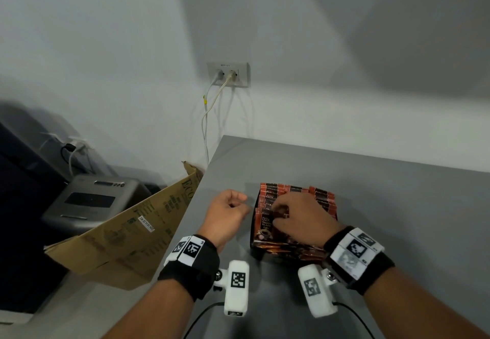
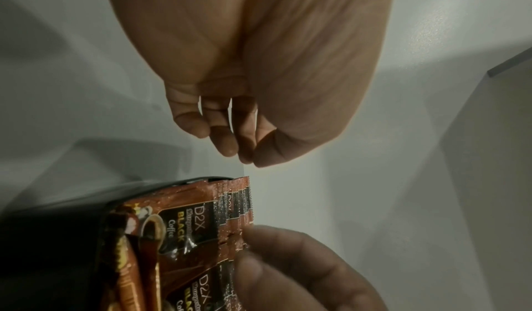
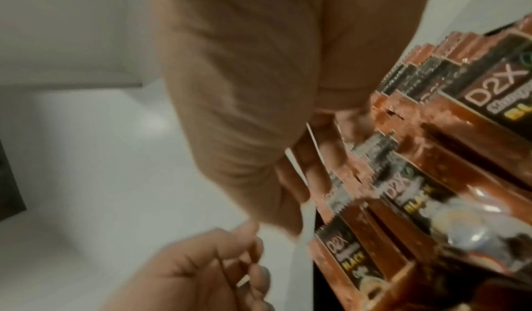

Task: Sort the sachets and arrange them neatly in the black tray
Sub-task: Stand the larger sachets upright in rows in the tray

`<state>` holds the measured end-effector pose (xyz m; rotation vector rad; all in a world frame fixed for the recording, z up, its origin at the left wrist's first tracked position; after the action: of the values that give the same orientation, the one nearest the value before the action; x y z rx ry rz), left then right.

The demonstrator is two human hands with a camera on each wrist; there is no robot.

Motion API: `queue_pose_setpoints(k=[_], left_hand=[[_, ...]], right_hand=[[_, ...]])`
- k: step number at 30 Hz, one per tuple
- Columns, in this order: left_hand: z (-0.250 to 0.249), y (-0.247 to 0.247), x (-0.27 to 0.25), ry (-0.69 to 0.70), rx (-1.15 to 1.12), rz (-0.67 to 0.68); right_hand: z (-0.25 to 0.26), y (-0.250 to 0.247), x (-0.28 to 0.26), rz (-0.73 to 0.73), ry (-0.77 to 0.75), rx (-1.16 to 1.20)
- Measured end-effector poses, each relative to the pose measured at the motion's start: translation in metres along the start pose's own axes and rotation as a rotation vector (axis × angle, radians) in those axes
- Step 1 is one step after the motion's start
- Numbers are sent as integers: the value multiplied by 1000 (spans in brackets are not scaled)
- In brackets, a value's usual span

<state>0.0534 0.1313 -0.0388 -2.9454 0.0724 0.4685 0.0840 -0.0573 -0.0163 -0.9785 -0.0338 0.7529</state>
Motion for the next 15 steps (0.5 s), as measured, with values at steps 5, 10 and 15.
queue_pose_setpoints(k=[5, 10, 15], left_hand=[[2, 4, 2, -10, 15, 17], [0, 10, 2, -12, 6, 36], [3, 6, 0, -20, 11, 34]], right_hand=[[2, 3, -21, 323, 12, -87], [-3, 11, -20, 332, 35, -99], [-4, 14, -18, 283, 4, -105]])
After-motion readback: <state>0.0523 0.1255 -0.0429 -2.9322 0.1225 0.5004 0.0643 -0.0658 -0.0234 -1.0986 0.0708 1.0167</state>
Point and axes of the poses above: each hand's wrist, its own x-axis towards the middle knuckle, its own y-axis out of the palm, z = x × y, the point moved 2 cm from there along x, towards the middle knuckle, and after that the axes turned 14 degrees about z, right-handed, at the moved point
